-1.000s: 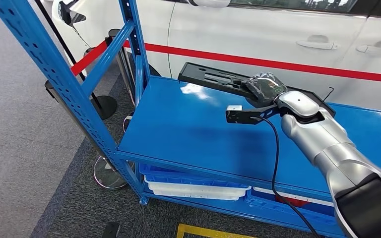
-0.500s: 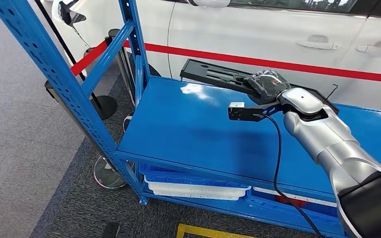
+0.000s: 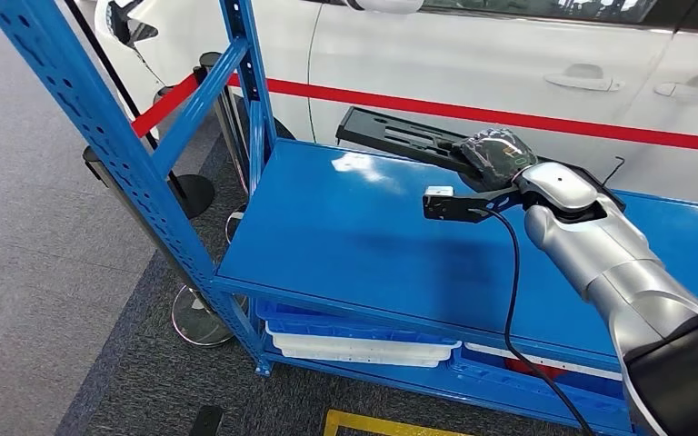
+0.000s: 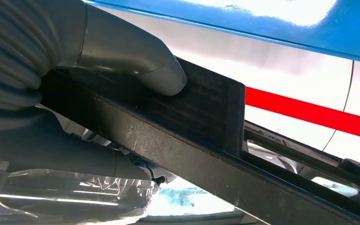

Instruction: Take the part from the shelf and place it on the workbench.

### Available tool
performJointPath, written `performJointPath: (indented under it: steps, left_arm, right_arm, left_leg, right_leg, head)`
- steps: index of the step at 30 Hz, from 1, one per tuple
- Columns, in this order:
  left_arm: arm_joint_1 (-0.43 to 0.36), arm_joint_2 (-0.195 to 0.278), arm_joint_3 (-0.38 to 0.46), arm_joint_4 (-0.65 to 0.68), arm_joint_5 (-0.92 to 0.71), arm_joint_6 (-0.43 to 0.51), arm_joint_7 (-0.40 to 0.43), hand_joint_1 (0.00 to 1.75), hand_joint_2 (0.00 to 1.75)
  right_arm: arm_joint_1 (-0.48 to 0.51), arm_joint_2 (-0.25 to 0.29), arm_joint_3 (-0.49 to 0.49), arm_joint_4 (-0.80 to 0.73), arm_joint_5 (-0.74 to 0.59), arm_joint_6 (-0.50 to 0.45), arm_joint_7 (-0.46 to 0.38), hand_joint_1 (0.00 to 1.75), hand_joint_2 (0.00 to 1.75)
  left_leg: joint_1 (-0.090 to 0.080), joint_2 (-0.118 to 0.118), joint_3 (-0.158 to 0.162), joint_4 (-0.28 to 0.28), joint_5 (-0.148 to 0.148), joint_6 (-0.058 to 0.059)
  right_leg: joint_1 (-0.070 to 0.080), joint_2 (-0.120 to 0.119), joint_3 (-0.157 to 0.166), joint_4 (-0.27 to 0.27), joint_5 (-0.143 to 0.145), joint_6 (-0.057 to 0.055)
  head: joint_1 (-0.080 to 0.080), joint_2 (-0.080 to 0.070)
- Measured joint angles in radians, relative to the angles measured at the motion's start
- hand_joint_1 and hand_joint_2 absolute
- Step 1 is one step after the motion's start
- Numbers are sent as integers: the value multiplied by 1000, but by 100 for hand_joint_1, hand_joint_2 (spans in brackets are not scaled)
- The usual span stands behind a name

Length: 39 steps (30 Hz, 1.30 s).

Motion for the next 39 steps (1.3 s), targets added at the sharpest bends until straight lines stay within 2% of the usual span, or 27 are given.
performJointPath:
  steps: [2,3,4,6,7,8,9,12,14,15,17,18,20,22,23,24,25,27,29,30,32,33,34,35,37,38,39]
  left_arm:
    - [0,1,-6,0,-2,4,4,0,175]
    - [0,1,-8,0,-2,5,6,0,175]
    - [0,1,-10,0,-2,7,7,0,175]
    - [0,1,-13,0,-2,10,8,0,175]
    - [0,1,-13,0,-2,11,8,0,175]
    - [1,1,-14,0,-2,11,8,0,175]
    - [1,1,-15,0,-2,11,9,0,175]
    - [0,1,-17,0,-3,11,9,0,175]
    - [-1,1,-17,0,-3,12,9,0,175]
    - [-1,1,-17,0,-3,13,9,0,175]
    - [1,2,-17,0,-3,13,7,0,175]
    - [2,2,-18,0,-3,14,6,0,175]
    - [2,3,-18,0,-3,14,4,0,175]
    - [2,3,-18,0,-3,14,3,0,175]
    - [1,3,-18,0,-3,14,2,0,175]
    - [1,3,-18,0,-3,14,0,0,175]
    - [1,3,-18,0,-3,14,-1,0,175]
    - [-1,3,-18,0,-4,14,-3,0,175]
    - [-3,4,-18,0,-4,14,-5,0,175]
    - [-3,4,-18,0,-3,13,-7,0,175]
    - [-3,4,-17,0,-2,13,-8,0,175]
    - [-3,3,-17,0,-2,14,-9,0,175]
    - [-3,2,-17,0,-1,14,-9,0,175]
    - [-3,1,-17,0,0,15,-9,0,175]
    - [-3,-2,-17,0,1,18,-8,0,175]
    - [-3,-3,-17,0,1,20,-7,0,175]
    - [-2,-4,-17,0,1,22,-6,0,175]
  right_arm:
    - [1,-2,0,-2,0,-2,2,175,175]
    - [1,-3,0,-2,0,-2,3,175,175]
    - [2,-5,0,-3,0,-2,4,175,175]
    - [7,-8,0,-3,0,-2,5,175,175]
    - [11,-10,0,-3,0,-2,5,175,175]
    - [16,-12,0,-4,0,-3,5,175,175]
    - [19,-14,0,-4,0,-3,5,175,175]
    - [21,-16,0,-7,0,-4,5,175,175]
    - [20,-17,0,-11,0,-4,5,175,175]
    - [20,-17,0,-12,0,-4,5,175,175]
    - [20,-18,0,-14,0,-3,5,175,175]
    - [19,-18,0,-15,0,-3,5,175,175]
    - [17,-18,0,-17,-2,-2,5,175,175]
    - [18,-18,0,-18,-7,-2,4,175,175]
    - [18,-18,0,-19,-12,-2,2,175,175]
    - [19,-19,0,-21,-20,-2,-1,175,175]
    - [20,-19,-2,-23,-33,0,-6,175,175]
    - [21,-24,-14,-34,-78,12,-26,175,175]
    - [25,-31,-36,-52,-141,23,-56,175,175]
    - [31,-35,-51,-63,-185,27,-80,175,175]
    - [60,-48,-96,-98,-320,40,-154,175,175]
    - [88,-56,-131,-126,-406,47,-202,175,175]
    - [121,-63,-171,-158,-490,51,-251,175,175]
    - [161,-68,-214,-197,-563,50,-295,175,175]
    - [250,-72,-290,-281,-662,37,-359,175,175]
    - [295,-71,-320,-322,-684,27,-376,175,175]
    - [333,-71,-341,-358,-691,17,-383,175,175]
  left_leg:
    - [4,2,4,-9,7,9]
    - [6,3,7,-14,12,14]
    - [8,4,8,-19,15,18]
    - [6,4,6,-18,17,20]
    - [5,4,4,-16,17,21]
    - [4,3,1,-13,18,21]
    - [4,2,-2,-9,17,21]
    - [3,-1,-14,6,16,15]
    - [2,-2,-22,11,19,5]
    - [2,-3,-24,10,23,-2]
    - [1,-4,-30,11,24,-15]
    - [2,-4,-38,25,6,-21]
    - [10,-1,-67,110,-70,-35]
    - [21,2,-100,237,-145,-49]
    - [26,3,-104,277,-158,-56]
    - [30,4,-91,282,-150,-61]
    - [34,5,-64,255,-128,-66]
    - [40,7,31,122,-89,-73]
    - [37,5,92,22,-84,-68]
    - [32,3,97,9,-89,-62]
    - [31,2,88,6,-78,-43]
    - [32,3,82,3,-69,-32]
    - [33,4,74,-1,-59,-20]
    - [33,4,64,-4,-47,-10]
    - [27,5,42,-4,-29,1]
    - [23,4,30,-3,-20,3]
    - [18,3,19,-2,-12,5]
  right_leg:
    - [-1,1,-1,6,-9,5]
    - [-2,1,-9,28,-27,6]
    - [-1,2,-26,70,-58,5]
    - [1,2,-81,200,-128,2]
    - [2,3,-105,257,-147,2]
    - [3,3,-116,286,-148,1]
    - [3,2,-111,276,-129,-1]
    - [8,3,-25,102,-43,-13]
    - [15,4,2,40,-28,-19]
    - [18,4,1,38,-26,-22]
    - [13,1,-5,29,-15,-33]
    - [9,-2,-9,24,-7,-40]
    - [4,-6,-21,19,8,-51]
    - [3,-6,-38,19,21,-53]
    - [2,-7,-46,20,27,-51]
    - [0,-7,-56,22,34,-48]
    - [-2,-7,-65,24,40,-44]
    - [-6,-7,-80,30,50,-32]
    - [-7,-8,-88,32,62,-17]
    - [-6,-9,-90,29,69,-9]
    - [-6,-9,-91,22,82,6]
    - [-7,-9,-95,27,72,12]
    - [-7,-8,-103,47,45,15]
    - [-7,-8,-118,92,0,15]
    - [-2,-6,-151,224,-95,14]
    - [1,-5,-161,282,-118,11]
    - [4,-4,-156,309,-117,7]
  head:
    - [0,0]
    - [0,0]
    - [0,0]
    - [0,0]
    - [0,0]
    - [0,0]
    - [0,0]
    - [0,0]
    - [0,0]
    - [0,0]
    - [0,0]
    - [0,0]
    - [0,0]
    - [0,0]
    - [0,0]
    - [0,0]
    - [0,0]
    - [0,0]
    - [0,0]
    - [0,0]
    - [0,0]
    - [0,0]
    - [0,0]
    - [0,0]
    - [0,0]
    - [0,0]
    - [0,0]
